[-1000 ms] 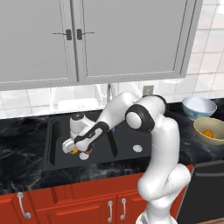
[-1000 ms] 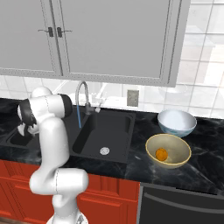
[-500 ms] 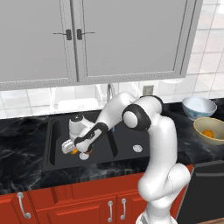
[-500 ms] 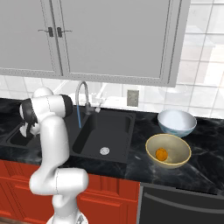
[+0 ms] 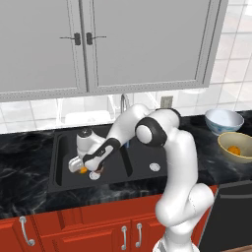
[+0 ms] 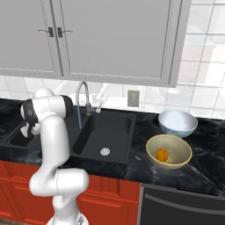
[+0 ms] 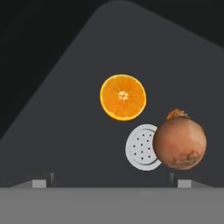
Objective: Pick the oranges from the sink and place them in one bowl. Place the onion in the other bowl. Then turn off the sink faucet.
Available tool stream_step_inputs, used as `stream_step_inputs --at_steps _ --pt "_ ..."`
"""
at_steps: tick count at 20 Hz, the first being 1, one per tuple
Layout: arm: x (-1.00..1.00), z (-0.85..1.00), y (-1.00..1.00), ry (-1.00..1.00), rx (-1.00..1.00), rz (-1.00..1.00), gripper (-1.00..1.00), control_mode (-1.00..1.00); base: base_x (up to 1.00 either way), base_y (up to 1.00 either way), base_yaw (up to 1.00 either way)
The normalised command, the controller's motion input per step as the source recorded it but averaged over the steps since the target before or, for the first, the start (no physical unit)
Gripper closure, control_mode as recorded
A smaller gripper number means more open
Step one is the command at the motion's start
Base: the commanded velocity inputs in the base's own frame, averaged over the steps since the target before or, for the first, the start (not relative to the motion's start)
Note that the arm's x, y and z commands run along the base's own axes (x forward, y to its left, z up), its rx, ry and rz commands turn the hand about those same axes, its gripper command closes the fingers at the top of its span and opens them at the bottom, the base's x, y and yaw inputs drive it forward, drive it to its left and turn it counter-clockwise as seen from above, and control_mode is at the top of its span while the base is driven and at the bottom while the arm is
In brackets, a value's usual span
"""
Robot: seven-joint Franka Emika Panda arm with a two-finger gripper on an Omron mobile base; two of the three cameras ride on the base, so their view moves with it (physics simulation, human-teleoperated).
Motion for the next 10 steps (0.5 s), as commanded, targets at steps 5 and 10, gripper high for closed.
stream_step_inputs --at_steps 5,10 --pt "0.11 -0.06 0.00 -0.02 0.00 0.00 -1.00 -1.00 0.00 0.00 0.00" --pt "0.11 -0.09 0.00 -0.01 0.00 0.00 -1.00 -1.00 0.00 0.00 0.00"
